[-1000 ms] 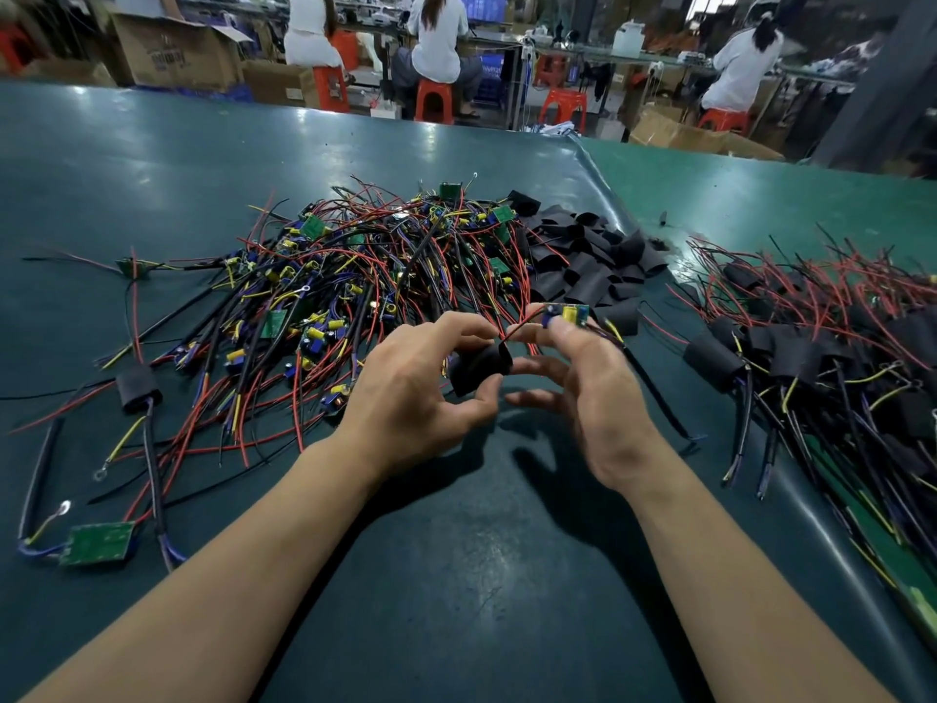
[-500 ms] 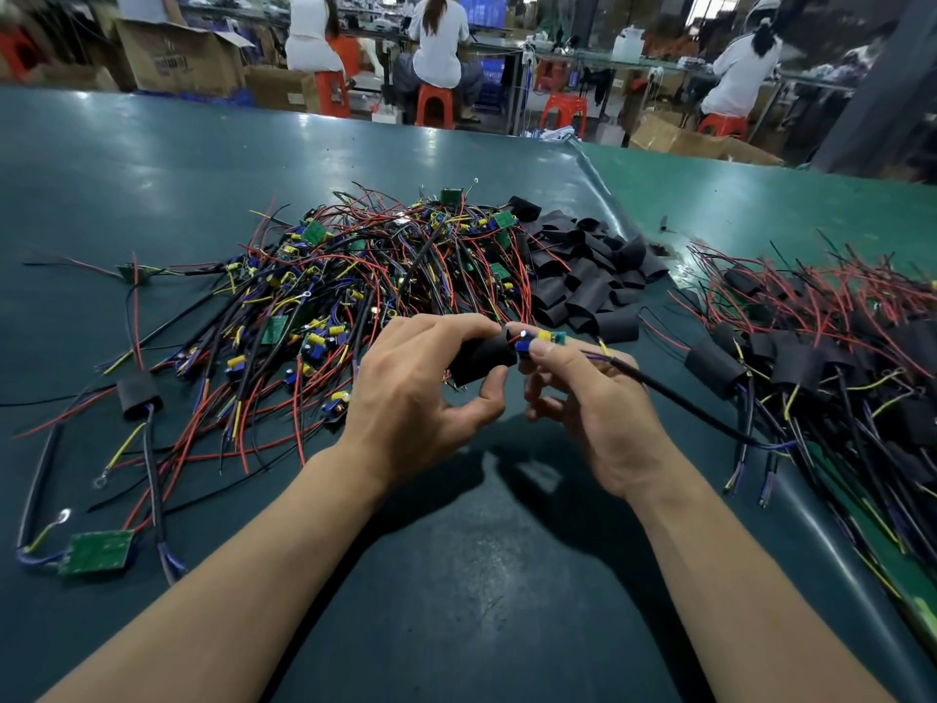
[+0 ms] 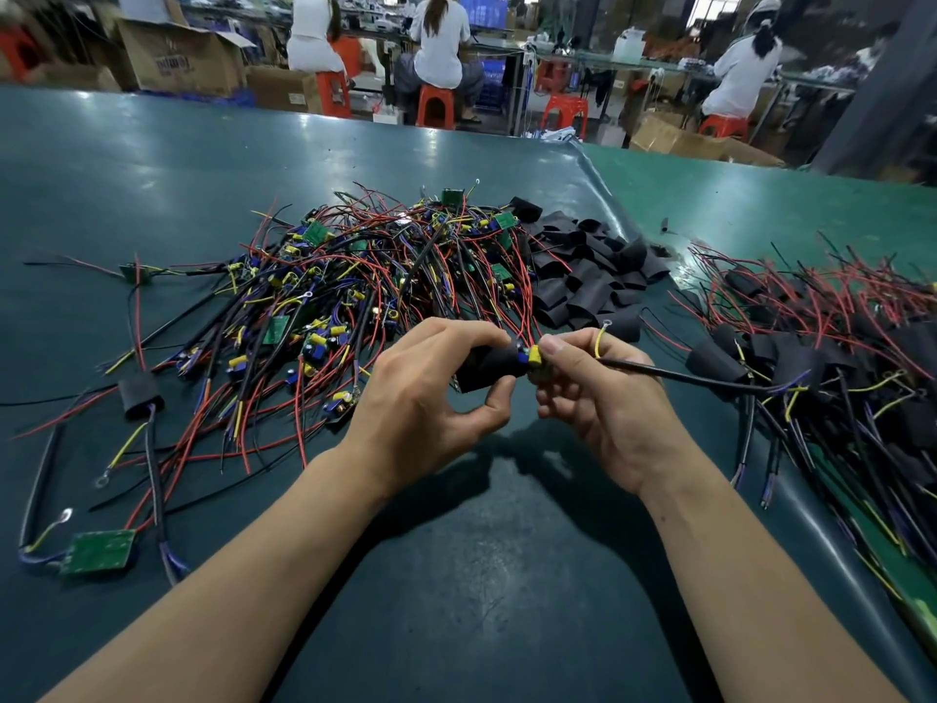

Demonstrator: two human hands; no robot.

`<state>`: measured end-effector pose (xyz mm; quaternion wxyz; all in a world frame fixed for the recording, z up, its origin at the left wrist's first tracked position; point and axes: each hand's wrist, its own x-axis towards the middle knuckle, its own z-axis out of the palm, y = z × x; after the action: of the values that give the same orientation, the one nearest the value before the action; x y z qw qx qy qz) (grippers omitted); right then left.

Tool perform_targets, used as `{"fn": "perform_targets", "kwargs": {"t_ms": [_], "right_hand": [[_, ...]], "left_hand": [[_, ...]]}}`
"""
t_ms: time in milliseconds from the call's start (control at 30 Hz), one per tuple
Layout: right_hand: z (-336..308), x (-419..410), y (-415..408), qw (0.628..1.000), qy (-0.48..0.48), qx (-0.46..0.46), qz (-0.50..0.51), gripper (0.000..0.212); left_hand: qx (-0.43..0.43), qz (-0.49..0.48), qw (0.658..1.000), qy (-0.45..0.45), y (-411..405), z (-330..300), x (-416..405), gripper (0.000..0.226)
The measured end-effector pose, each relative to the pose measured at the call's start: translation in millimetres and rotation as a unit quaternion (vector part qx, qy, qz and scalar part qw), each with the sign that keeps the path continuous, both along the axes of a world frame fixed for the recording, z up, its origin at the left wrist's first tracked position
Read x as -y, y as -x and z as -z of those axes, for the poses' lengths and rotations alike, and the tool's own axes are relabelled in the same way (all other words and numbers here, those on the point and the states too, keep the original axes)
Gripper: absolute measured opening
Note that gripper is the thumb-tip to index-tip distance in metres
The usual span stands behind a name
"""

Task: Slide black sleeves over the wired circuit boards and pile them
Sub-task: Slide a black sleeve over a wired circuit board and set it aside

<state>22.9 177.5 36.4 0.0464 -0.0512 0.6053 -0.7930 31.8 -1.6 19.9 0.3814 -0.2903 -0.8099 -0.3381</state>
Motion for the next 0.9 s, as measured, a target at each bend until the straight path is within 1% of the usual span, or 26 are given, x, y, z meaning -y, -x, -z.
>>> {"fn": "perform_targets", "kwargs": {"t_ms": [133, 200, 333, 400, 467, 567, 633, 767, 900], "right_hand": [[1, -3, 0, 0.999, -0.036, -0.021, -0.012, 0.02], [3, -2, 0, 0.999, -0.033, -0.023, -0.014, 0.022], [2, -3, 2, 0.999, 0.029, 0.007, -0.035, 0.016], [0, -5, 3, 0.998, 0.042, 0.031, -0.036, 0.012], [0, -5, 4, 0.998, 0.035, 0.055, -0.013, 0.008], [2, -4, 4, 0.997, 0.023, 0.071, 0.014, 0.005], [2, -2, 3, 0.997, 0.027, 0.073, 0.015, 0.006], [0, 1, 2, 0.998, -0.011, 0.06, 0.011, 0.012], [1, 3, 1, 0.998, 0.017, 0.067, 0.01, 0.006]], "left_hand": [[0.014, 0.031, 0.999, 0.008, -1, 0, -2, 0.031], [0.016, 0.034, 0.999, 0.003, -1, 0, -3, 0.03], [0.034, 0.051, 0.998, -0.011, -1, -1, -4, 0.028], [0.065, 0.068, 0.995, 0.018, 0, -1, -2, 0.036], [0.104, 0.076, 0.99, 0.052, 0, -1, 0, 0.045], [0.09, 0.028, 0.991, 0.092, 2, 0, 3, 0.047], [0.089, -0.002, 0.991, 0.097, 3, 0, 5, 0.048], [0.108, -0.004, 0.992, 0.071, 2, -1, 5, 0.053], [0.102, -0.003, 0.994, 0.048, 1, -3, 6, 0.055]]}}
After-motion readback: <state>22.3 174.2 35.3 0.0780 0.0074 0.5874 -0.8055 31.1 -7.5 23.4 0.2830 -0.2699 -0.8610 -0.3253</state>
